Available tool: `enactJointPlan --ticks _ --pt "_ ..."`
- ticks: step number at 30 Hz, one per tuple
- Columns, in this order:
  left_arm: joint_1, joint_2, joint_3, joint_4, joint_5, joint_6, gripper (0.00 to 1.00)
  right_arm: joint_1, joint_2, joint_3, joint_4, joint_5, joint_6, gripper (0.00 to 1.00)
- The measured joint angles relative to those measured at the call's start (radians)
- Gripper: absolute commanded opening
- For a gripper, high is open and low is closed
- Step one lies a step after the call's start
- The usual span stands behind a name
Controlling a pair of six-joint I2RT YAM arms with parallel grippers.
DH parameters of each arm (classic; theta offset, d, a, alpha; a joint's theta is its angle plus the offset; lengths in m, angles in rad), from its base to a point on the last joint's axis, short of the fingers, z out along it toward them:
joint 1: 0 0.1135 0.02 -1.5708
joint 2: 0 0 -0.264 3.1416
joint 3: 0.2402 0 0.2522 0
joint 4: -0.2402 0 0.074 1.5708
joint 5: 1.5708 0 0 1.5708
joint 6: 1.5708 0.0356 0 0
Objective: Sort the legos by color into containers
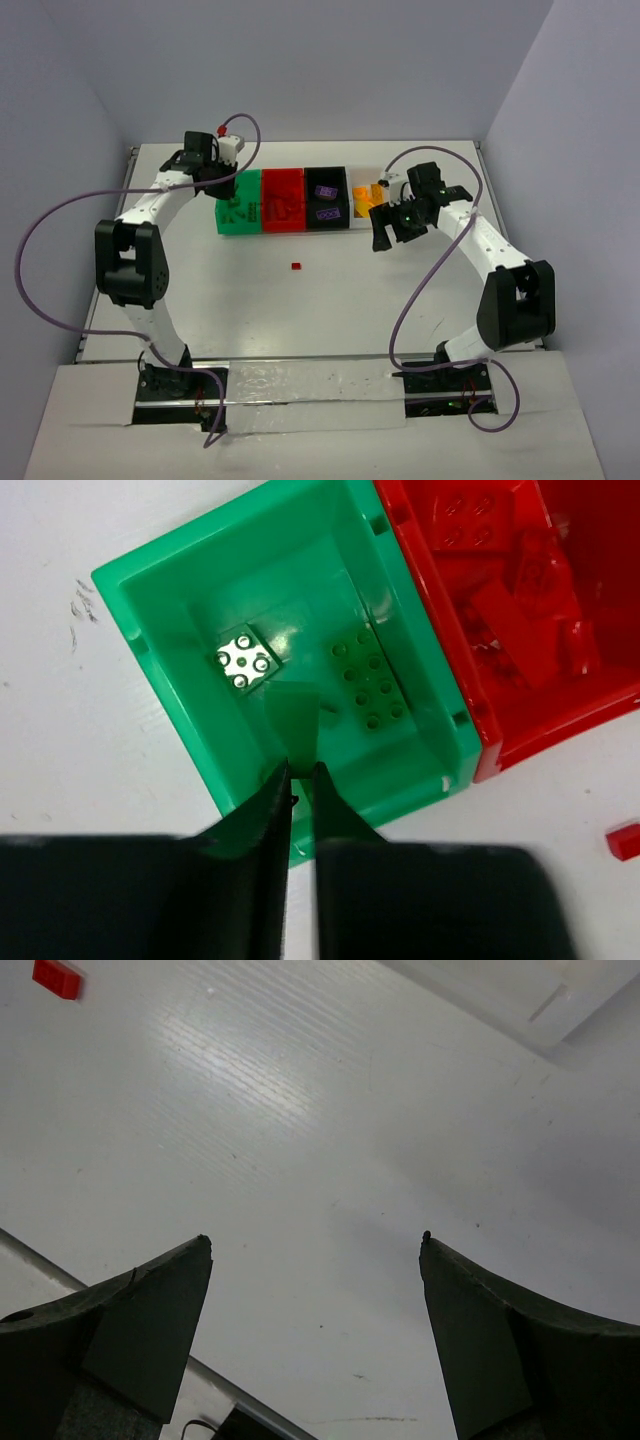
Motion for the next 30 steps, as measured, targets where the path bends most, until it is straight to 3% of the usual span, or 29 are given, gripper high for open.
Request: enactJointPlan --ticks 1,4,10,16,22,30 --pt "0.000 0.015 0.009 -0.002 0.002 0.006 0.48 0.000 0.000 0.000 0.000 0.000 0.000 0.92" --pt "0.000 0.030 0.018 -0.010 0.008 0.007 0.61 0.001 0.000 0.000 0.003 0.000 0.000 0.92" --pt "0.001 0.002 0.003 -0.005 0.048 0.015 0.63 0.037 0.000 0.000 0.015 -0.002 -0.008 0.92" --pt "0.037 -0.150 -0.039 -0.002 0.208 -0.025 0.64 0.292 0.018 0.026 0.038 0.018 -0.034 0.90" --pt "0.134 -0.272 -0.024 -0.006 0.434 -0.082 0.67 0.479 0.227 0.241 0.045 0.027 -0.087 0.89" --pt "0.146 -0.335 -0.009 -0.022 0.589 -0.089 0.69 0.588 0.534 0.481 0.025 0.058 -0.166 0.88"
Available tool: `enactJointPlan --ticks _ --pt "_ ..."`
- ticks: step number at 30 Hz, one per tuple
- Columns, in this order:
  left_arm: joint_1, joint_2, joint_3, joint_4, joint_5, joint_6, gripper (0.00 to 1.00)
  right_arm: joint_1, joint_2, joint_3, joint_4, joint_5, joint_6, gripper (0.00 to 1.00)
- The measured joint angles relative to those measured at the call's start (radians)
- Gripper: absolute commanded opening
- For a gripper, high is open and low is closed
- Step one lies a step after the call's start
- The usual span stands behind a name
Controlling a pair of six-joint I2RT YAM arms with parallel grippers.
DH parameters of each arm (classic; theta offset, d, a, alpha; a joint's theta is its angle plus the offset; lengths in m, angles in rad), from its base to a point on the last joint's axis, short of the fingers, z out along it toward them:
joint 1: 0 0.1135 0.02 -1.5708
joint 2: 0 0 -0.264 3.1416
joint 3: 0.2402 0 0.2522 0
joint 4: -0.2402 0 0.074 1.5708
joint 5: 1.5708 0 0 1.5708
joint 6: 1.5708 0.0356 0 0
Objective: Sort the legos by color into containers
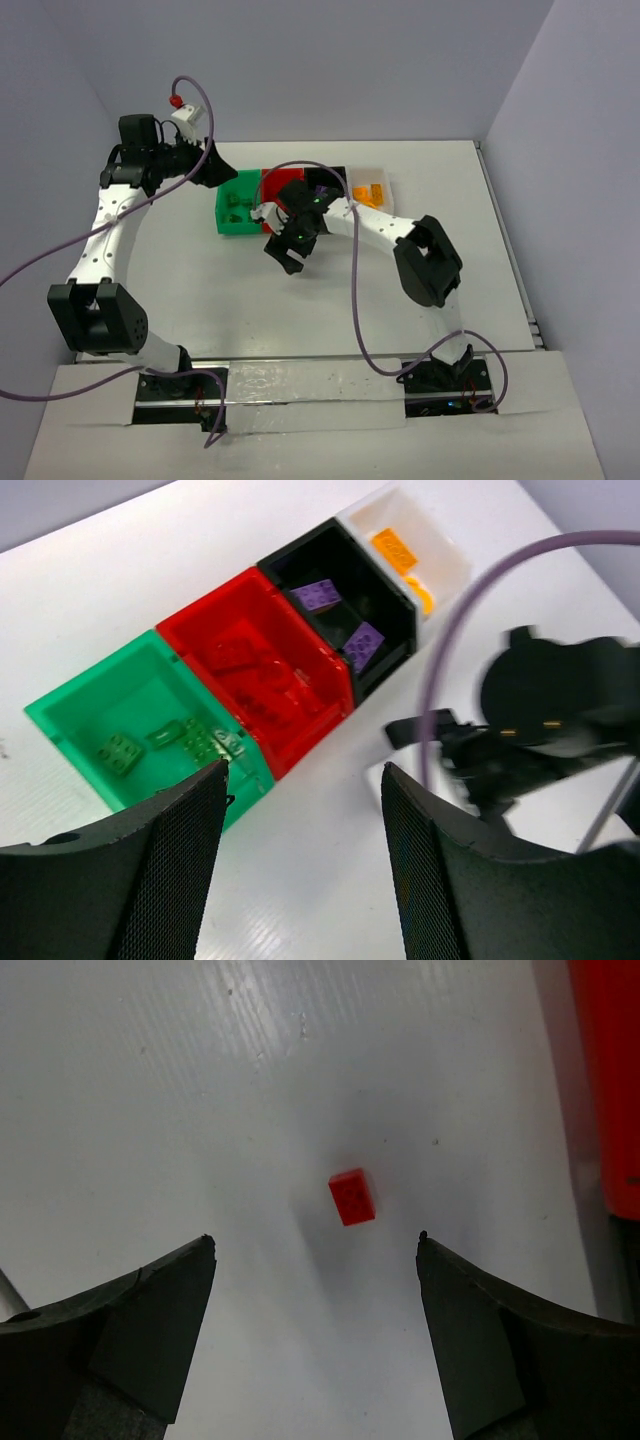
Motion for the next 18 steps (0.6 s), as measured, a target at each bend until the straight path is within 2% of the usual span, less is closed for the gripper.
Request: enactJointPlan --ticks 9,14,15,18 --pt "0.000 -0.039 -0.040 0.010 0.071 -0.031 0.70 0.018 0.103 0.075 -0.016 0.060 -0.060 0.85" --pt "0.000 -0.039 -0.041 0.012 0.078 -0.040 0.69 0.021 0.133 0.073 -0.016 0.080 -0.096 0.76" --pt "0.000 -0.040 -0.043 0.016 0.078 -0.044 0.70 0.022 0.137 0.072 -0.016 0.083 -0.103 0.70" --pt "0.000 -0.050 -0.059 0.031 0.078 -0.052 0.69 0.025 0.139 0.066 -0.013 0.089 -0.123 0.62"
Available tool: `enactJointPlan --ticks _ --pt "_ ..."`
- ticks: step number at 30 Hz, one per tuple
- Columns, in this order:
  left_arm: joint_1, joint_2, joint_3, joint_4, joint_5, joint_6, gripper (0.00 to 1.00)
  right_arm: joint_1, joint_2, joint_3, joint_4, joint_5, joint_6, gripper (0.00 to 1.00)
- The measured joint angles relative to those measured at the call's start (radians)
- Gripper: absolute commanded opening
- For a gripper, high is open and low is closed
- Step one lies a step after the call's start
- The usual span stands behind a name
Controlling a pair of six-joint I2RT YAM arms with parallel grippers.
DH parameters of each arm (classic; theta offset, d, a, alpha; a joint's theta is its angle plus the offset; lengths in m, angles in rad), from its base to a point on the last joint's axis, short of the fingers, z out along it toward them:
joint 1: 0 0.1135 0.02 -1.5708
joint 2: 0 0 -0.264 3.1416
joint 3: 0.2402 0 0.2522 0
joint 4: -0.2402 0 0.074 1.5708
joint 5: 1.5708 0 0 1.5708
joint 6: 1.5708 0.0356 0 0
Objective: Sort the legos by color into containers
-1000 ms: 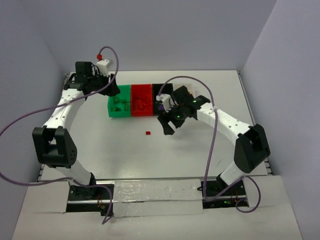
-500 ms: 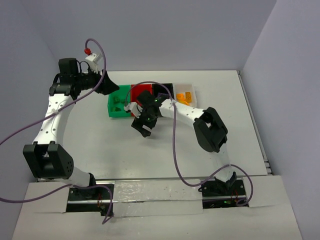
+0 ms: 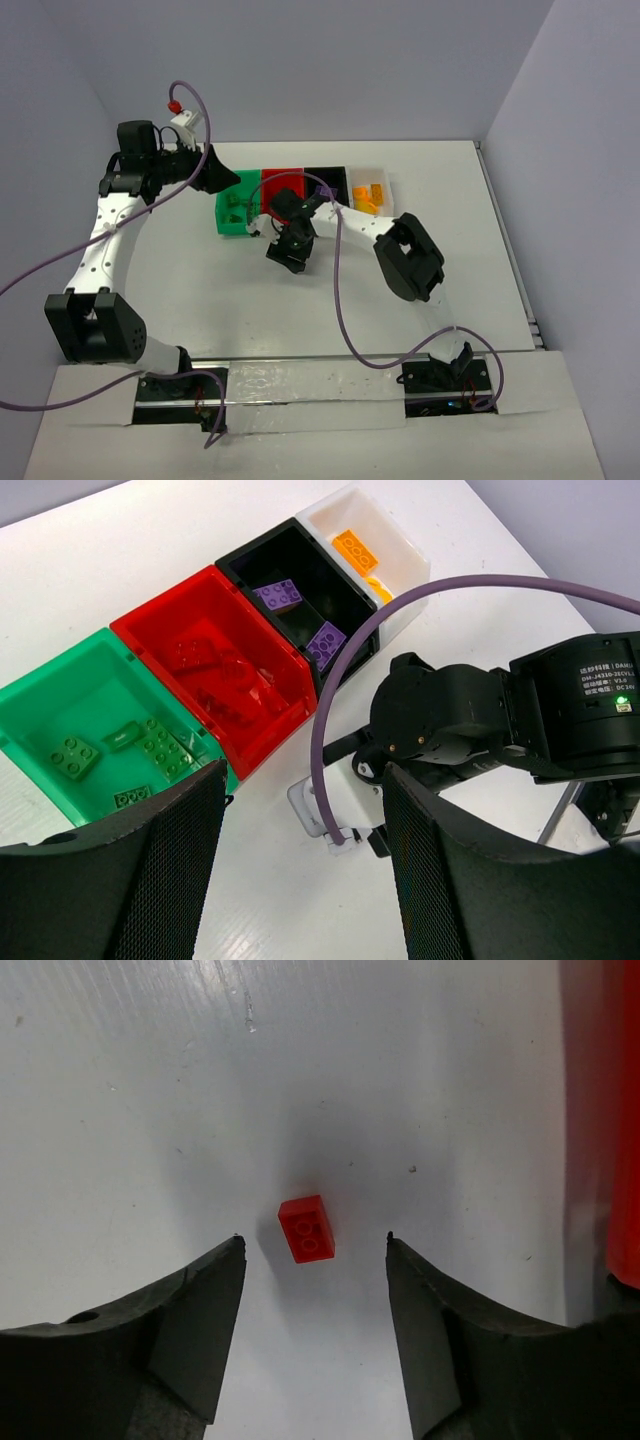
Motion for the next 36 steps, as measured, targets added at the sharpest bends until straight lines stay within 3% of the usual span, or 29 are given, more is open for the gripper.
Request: enactJointPlan --ticks 3,9,19,22,25,28,31,36 --pt "0.000 -0.016 -0.024 0.025 -0.003 -0.018 0.69 0.004 0.000 -0.007 0.003 0.007 -0.014 0.56" --pt "0.000 -0.029 -0.030 0.056 -0.018 -0.048 0.69 0.020 0.001 -0.034 0.009 0.012 -0.036 0.54" --pt "0.014 -0.033 -0.053 0.102 -0.056 -0.086 0.67 0.039 0.000 -0.052 0.042 0.037 -0.054 0.15" --pt "0.048 -0.036 -0.062 0.120 -0.065 -0.117 0.67 0.039 -0.011 -0.067 0.050 0.037 -0.054 0.10" --pt "0.086 -0.039 -0.062 0.145 -0.077 -0.149 0.75 0.039 -0.029 -0.081 0.043 0.036 -0.051 0.04" --pt "0.115 -0.046 -0.062 0.164 -0.095 -0.171 0.96 0.034 -0.061 -0.080 0.030 0.028 -0.034 0.00" --pt "0.127 -0.058 -0.063 0.178 -0.121 -0.187 0.99 0.012 -0.111 -0.035 0.019 0.002 0.011 0.00" --pt "0.130 -0.073 -0.064 0.207 -0.165 -0.206 0.99 -0.085 -0.108 0.227 0.042 -0.006 0.134 0.00"
